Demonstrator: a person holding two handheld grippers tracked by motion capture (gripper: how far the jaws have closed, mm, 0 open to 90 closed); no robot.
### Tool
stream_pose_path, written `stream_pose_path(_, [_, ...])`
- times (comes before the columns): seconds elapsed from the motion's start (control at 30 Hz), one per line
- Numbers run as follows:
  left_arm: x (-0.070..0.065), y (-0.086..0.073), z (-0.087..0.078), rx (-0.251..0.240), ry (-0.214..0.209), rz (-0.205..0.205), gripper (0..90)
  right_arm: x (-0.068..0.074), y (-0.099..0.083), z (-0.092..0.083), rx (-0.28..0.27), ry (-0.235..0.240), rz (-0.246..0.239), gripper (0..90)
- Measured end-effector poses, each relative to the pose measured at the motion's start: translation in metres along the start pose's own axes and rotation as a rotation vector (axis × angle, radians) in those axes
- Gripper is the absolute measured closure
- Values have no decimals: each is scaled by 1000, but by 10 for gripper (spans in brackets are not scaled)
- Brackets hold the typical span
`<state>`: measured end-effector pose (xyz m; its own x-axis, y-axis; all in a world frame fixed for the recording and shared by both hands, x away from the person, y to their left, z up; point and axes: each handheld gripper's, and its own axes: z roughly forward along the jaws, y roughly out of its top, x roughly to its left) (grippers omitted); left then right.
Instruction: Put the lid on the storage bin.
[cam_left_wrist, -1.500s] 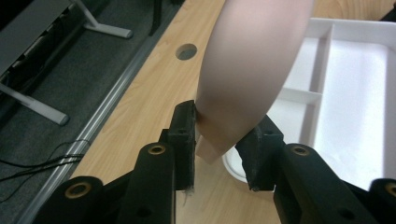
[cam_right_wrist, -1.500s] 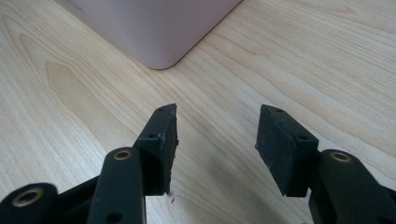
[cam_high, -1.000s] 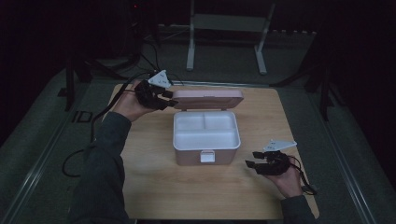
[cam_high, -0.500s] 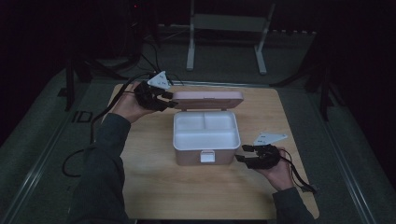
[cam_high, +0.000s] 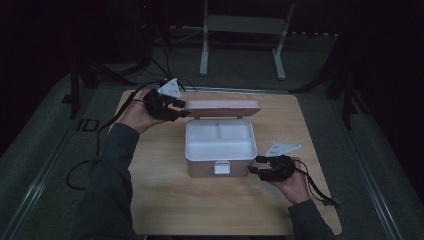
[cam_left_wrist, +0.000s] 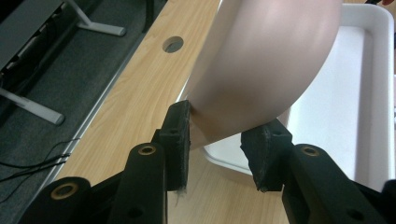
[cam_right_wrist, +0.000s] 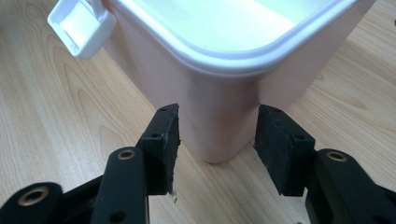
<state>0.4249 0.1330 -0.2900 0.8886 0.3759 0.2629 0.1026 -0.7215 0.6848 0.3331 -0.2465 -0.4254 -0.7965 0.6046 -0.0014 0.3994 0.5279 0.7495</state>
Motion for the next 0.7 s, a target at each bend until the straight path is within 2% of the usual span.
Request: stream_pose_path(0.7, [-15,-6,-2,24,14,28,601,3,-1,0,-2,8,1,498])
